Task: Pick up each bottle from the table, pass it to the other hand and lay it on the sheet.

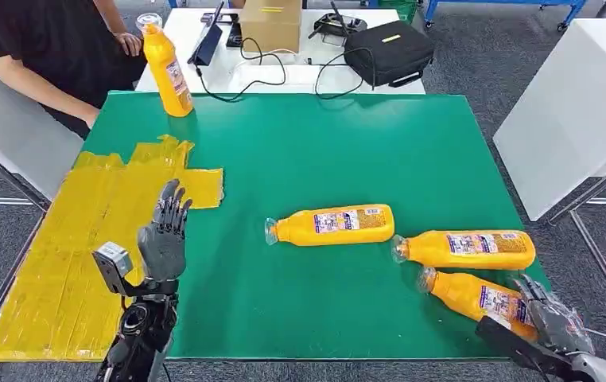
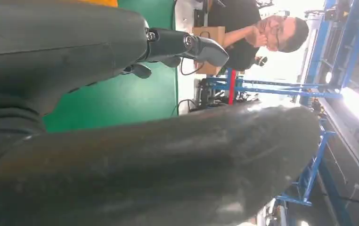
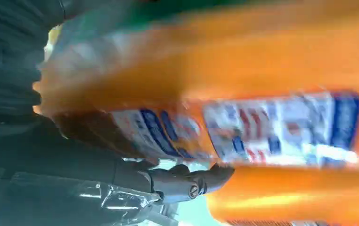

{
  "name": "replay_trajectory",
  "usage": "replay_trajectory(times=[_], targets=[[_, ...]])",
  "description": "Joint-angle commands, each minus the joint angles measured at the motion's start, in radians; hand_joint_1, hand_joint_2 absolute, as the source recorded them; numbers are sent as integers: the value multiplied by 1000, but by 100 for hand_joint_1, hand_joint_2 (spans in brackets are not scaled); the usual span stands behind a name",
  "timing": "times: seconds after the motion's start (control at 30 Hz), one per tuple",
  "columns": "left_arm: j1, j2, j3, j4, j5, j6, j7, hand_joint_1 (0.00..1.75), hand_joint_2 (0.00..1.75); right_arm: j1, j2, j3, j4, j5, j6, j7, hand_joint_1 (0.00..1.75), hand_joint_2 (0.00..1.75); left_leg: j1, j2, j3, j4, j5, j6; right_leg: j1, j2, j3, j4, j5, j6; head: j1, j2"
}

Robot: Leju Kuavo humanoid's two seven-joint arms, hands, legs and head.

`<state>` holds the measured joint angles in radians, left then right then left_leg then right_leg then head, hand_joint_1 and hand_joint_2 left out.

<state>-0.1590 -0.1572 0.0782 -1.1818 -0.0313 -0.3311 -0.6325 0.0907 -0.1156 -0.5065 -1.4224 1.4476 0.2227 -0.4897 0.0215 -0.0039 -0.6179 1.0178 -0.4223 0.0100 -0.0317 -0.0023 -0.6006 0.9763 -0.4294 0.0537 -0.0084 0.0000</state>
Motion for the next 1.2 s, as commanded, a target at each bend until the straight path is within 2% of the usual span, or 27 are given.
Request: replay_trajectory(times=[0.03,0.1,0.13,0.23,0.27,0.3,0.4,0.43,0.47,0.5,0.63,0.8,0.83,0.93,1.0,1.2], targets=[[-9,1,-4,27,0,7,18,0,0,145,98,-174,-100,79,94,-49,0,175,1,-8,3,0,-2,2,1,-9,2,-1,-4,-1,0,0],[12,3,0,18,0,2,14,0,0,152,122,-196,-119,100,104,-62,0,175,1,-8,9,-2,-4,3,2,-10,7,-2,-7,-3,0,0],[24,4,6,14,1,-2,9,0,0,149,133,-204,-115,120,108,-68,0,175,1,-5,7,-1,-5,2,1,-7,7,-2,-7,0,0,0],[34,3,26,24,-2,-18,-8,0,0,129,124,-169,-35,123,74,-31,0,175,1,-2,11,-3,-7,3,2,-4,19,-4,-7,-1,0,0],[35,-4,36,25,-12,-25,-9,0,0,82,125,-164,33,123,55,-14,31,175,2,-2,12,-3,-7,3,2,-4,21,-4,-7,-2,0,0],[34,-9,40,26,-18,-27,-9,0,0,49,112,-143,93,123,30,10,31,175,1,0,13,-3,-7,3,2,-2,20,-5,-6,-2,0,0],[33,-11,41,26,-19,-27,-9,0,0,42,109,-140,104,123,25,14,31,175,2,0,11,-3,-6,2,3,-2,19,-5,-4,-2,0,0],[33,-14,42,23,-22,-30,-7,0,0,22,121,-161,112,116,20,14,155,175,2,-1,8,-1,-6,2,2,-3,16,-3,-5,1,0,0],[40,-20,42,12,-28,-32,-4,0,0,-34,135,-174,158,99,3,27,175,175,2,0,10,-2,-6,2,3,-3,17,-5,-4,0,0,0],[43,-25,38,5,-32,-37,-1,0,0,-72,137,-168,210,85,-13,50,175,175,2,1,10,-1,-6,2,3,-1,16,-5,-4,1,0,0],[51,-45,24,-1,-42,-29,5,0,0,-121,170,-139,282,27,-76,76,175,175,4,6,12,-2,-6,3,4,5,20,-8,0,-1,0,0],[49,-41,10,-4,-43,-17,7,0,0,-123,162,-106,266,-30,-73,81,175,175,5,21,13,-2,-5,4,6,18,19,-13,5,-6,1,0],[48,-40,11,-4,-42,-17,8,0,0,-123,160,-107,265,-31,-71,82,175,175,7,26,13,-2,-9,0,8,21,20,-15,5,-5,1,0],[82,-52,-2,-56,-46,-14,14,0,0,-114,172,-103,212,-80,-71,54,175,175,6,31,11,-4,-6,3,7,18,16,-16,7,-7,1,0],[118,-56,-13,-97,-49,-9,21,0,0,-102,186,-94,154,-120,-47,29,175,175,7,37,16,-3,-8,2,8,19,19,-16,11,-3,1,0],[122,-56,-14,-99,-49,-9,20,0,0,-102,188,-92,149,-121,-45,30,175,175,9,43,14,-3,-7,2,9,23,14,-15,17,-6,0,0]])
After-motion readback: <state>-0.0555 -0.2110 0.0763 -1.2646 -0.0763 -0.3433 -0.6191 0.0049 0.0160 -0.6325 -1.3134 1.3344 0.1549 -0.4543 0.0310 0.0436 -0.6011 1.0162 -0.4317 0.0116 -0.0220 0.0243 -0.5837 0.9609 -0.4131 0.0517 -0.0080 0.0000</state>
